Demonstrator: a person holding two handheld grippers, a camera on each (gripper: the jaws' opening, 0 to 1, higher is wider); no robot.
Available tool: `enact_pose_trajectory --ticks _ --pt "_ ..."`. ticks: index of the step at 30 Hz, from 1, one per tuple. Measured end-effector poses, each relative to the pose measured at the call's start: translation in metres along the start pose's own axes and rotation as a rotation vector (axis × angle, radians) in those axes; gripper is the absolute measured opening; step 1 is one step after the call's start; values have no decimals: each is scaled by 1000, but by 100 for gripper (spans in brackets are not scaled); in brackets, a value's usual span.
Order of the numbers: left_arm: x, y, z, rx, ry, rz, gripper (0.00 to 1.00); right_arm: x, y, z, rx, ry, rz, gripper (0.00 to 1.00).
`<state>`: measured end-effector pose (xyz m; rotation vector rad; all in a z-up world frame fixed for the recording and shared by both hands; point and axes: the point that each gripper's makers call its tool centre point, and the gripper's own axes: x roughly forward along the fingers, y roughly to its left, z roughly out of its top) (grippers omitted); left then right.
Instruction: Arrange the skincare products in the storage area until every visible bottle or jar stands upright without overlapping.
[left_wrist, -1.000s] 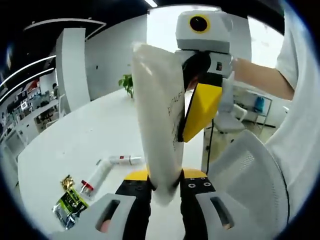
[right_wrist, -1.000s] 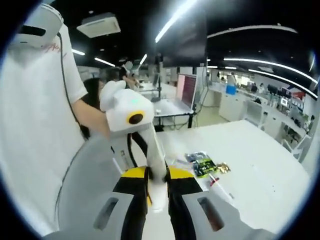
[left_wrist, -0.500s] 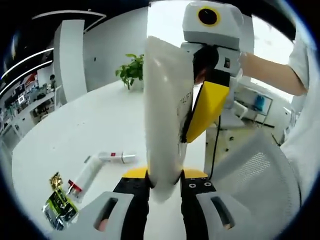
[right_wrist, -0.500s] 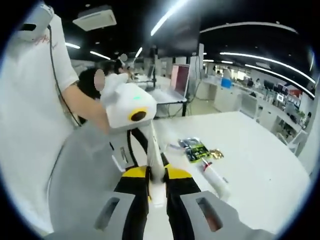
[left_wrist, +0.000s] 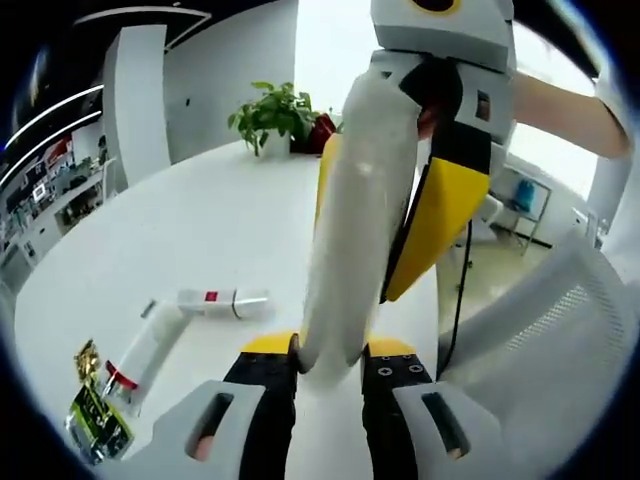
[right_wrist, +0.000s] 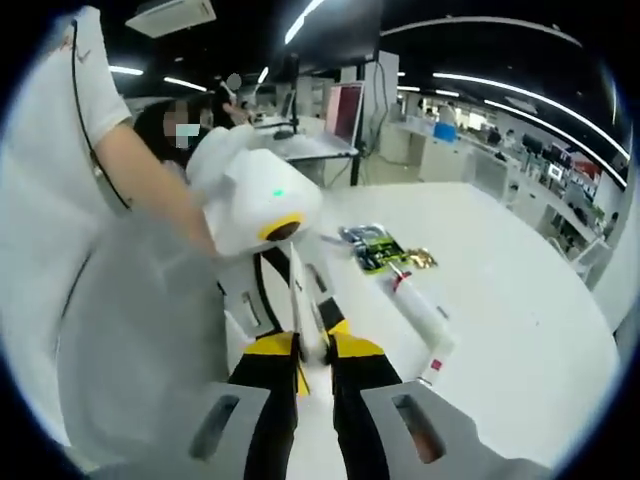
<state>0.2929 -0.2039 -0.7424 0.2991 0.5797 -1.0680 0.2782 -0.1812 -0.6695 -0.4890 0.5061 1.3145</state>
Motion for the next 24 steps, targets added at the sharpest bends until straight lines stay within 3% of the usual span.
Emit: enact_pose_trajectory --ticks 8,9,24 --pt "25 10 -17 -46 36 6 22 11 -20 -29 46 19 -18 12" --pt "28 10 -9 -74 -9 2 22 10 -26 -26 57 -15 -34 12" --pt "41 32 5 -61 -98 19 22 4 -55 -28 67 -90 -92 14"
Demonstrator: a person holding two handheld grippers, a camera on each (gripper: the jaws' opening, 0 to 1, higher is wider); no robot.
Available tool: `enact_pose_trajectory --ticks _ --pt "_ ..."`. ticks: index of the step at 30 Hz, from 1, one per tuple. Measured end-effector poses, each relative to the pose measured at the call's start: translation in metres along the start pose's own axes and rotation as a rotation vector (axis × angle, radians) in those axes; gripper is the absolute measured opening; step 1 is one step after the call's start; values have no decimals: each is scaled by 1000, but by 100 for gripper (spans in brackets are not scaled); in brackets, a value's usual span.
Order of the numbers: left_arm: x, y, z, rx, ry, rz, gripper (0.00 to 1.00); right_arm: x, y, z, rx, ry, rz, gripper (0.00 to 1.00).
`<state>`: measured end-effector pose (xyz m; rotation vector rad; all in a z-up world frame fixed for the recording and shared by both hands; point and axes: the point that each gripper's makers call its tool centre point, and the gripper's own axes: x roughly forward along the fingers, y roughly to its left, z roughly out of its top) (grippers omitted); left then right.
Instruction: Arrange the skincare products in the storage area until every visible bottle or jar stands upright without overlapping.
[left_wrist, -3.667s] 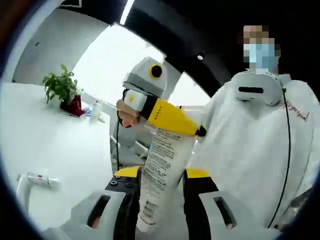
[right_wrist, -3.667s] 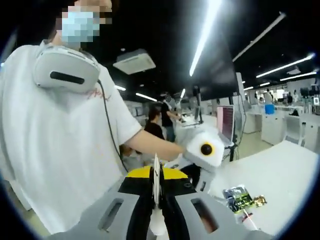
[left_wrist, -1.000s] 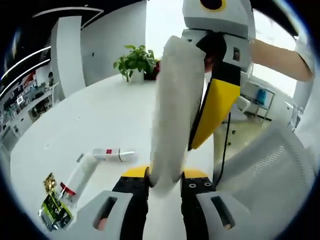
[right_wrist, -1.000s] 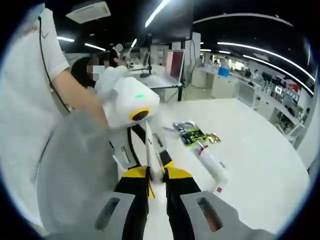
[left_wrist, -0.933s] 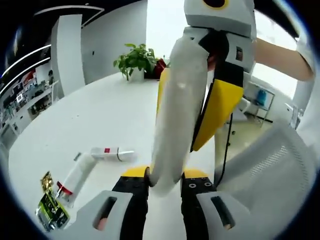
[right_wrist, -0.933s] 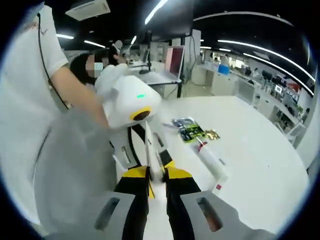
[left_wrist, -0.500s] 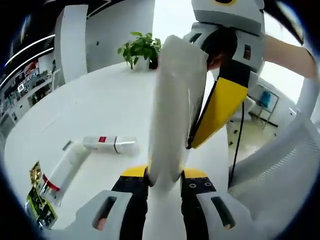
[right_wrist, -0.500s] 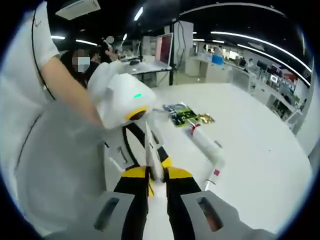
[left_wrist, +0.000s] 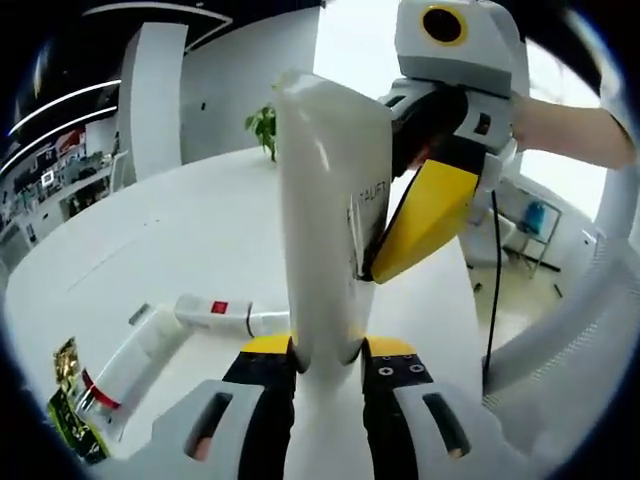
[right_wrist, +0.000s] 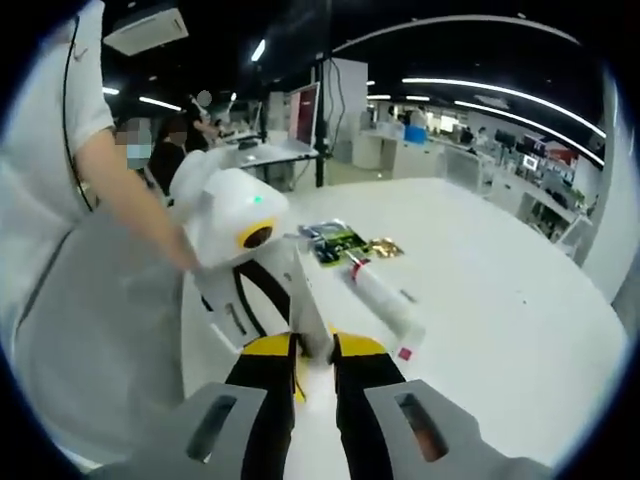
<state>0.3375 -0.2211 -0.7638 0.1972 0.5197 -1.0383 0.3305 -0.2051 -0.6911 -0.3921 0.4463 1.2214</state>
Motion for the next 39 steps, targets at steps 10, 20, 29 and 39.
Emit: enact_pose_trajectory --ticks 10,20,29,39 --pt "10 15 4 -28 -43 4 23 -2 -14 0 0 -22 -6 14" --pt "14 17 7 -29 -53 6 25 0 -22 1 7 -44 5 15" --pt "18 14 -7 -61 4 -7 23 2 -18 0 22 -44 16 14" --pt "17 14 -6 -65 4 14 21 7 -18 -9 -2 4 18 16"
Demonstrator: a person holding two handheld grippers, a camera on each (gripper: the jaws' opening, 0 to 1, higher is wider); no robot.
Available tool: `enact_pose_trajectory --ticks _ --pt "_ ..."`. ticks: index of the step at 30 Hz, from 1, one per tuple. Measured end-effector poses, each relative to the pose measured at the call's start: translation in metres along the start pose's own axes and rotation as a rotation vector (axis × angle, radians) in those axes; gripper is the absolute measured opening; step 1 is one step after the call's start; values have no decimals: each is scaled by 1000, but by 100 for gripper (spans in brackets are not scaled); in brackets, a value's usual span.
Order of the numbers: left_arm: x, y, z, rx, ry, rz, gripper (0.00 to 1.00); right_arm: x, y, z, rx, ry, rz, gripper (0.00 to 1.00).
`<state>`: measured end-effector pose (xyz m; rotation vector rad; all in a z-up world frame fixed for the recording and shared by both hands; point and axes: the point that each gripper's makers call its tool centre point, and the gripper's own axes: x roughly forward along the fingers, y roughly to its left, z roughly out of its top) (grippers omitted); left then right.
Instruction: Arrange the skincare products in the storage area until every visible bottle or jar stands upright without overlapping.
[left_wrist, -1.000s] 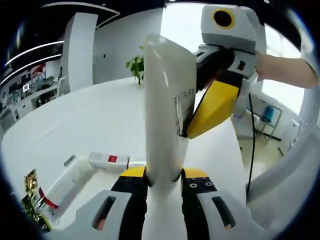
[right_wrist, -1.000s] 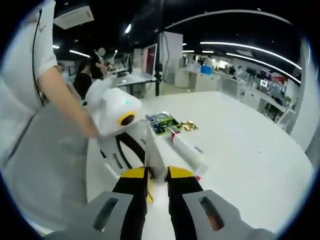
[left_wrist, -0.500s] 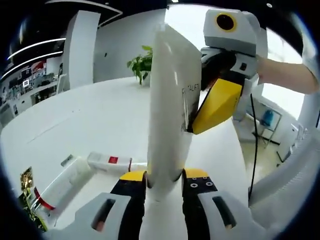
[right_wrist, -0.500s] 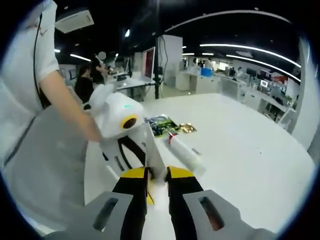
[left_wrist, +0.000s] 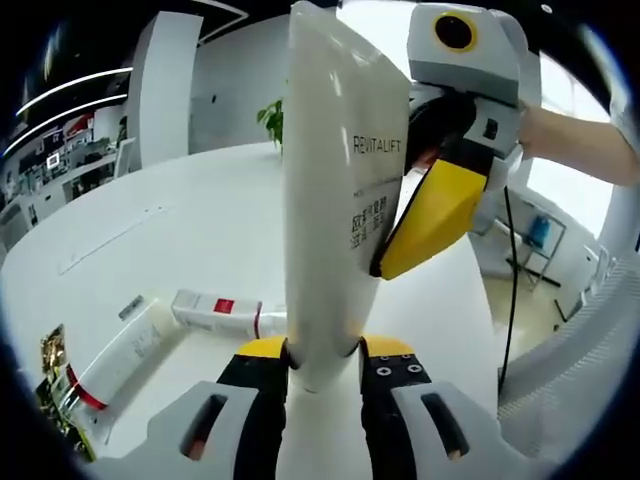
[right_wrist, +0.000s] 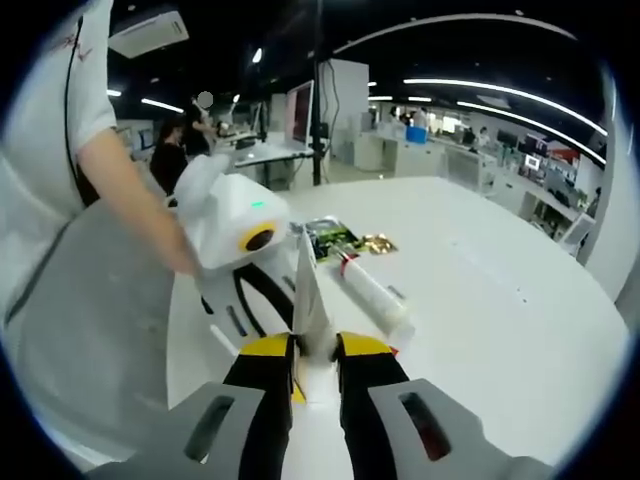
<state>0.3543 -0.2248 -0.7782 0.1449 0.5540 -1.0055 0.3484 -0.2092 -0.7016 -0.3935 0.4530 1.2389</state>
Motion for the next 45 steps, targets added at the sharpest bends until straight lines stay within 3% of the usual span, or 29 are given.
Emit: enact_pose_trajectory --ticks 10,16,25,32,36,45 --pt "1 2 2 -1 -8 24 21 0 -4 -3 6 6 -3 18" --pt "0 1 2 -8 -7 24 21 1 -2 -7 12 27 -17 24" --pt "-6 2 1 -21 0 32 31 -4 -8 -13 32 57 -73 38" --pt "-19 7 1 -15 4 55 39 -15 -5 -18 97 48 -135 42" --pt "-30 4 -2 -25 12 68 44 -23 -3 -21 141 57 -194 55" --pt "-66 2 -6 -86 21 106 56 -29 23 -19 184 51 -211 61"
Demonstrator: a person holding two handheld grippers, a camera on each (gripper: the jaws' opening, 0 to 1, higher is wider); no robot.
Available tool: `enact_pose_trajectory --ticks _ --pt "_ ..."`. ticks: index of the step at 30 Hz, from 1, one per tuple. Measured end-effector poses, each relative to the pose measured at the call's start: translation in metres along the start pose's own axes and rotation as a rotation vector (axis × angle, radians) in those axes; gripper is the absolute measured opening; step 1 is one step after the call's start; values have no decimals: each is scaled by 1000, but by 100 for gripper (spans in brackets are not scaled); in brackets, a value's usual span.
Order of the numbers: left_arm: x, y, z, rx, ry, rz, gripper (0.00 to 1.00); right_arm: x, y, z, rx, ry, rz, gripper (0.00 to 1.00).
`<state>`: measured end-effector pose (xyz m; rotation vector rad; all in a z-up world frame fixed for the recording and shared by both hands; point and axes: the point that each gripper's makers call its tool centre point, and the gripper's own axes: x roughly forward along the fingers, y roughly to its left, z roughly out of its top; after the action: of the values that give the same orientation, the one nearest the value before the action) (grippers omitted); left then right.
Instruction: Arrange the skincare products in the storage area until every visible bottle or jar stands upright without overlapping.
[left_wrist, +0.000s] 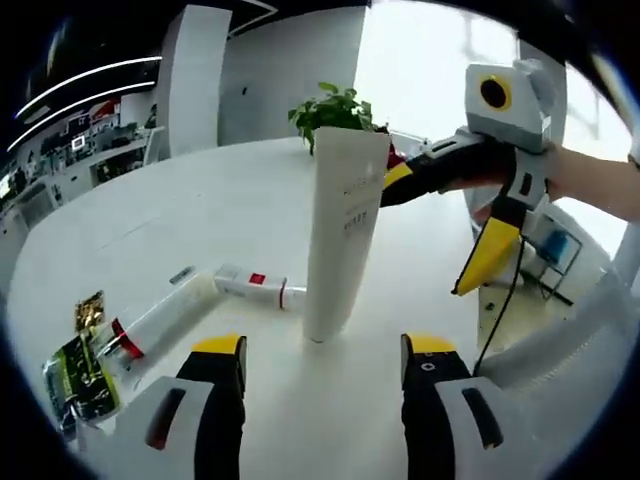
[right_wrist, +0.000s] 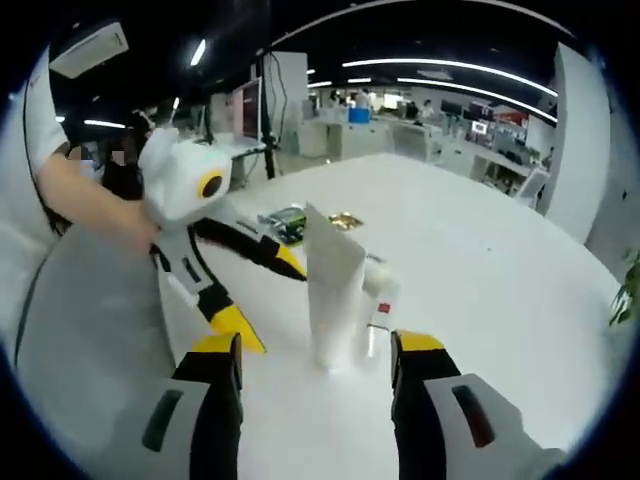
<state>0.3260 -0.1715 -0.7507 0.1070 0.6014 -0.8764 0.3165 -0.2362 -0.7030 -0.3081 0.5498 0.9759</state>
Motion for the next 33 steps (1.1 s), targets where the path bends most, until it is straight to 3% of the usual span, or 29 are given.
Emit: enact_pose_trajectory --ticks 9,22,29,33 --pt "-48 12 -13 -81 -26 73 65 -2 18 1 109 -22 -60 78" --pt "-120 26 -43 -170 -65 132 79 -4 56 9 216 -70 -67 87" --pt "-158 21 -54 -207 -80 149 88 -5 75 12 248 -84 -60 89" --pt "-178 16 -56 -237 -75 134 87 -9 80 10 265 -91 -65 89"
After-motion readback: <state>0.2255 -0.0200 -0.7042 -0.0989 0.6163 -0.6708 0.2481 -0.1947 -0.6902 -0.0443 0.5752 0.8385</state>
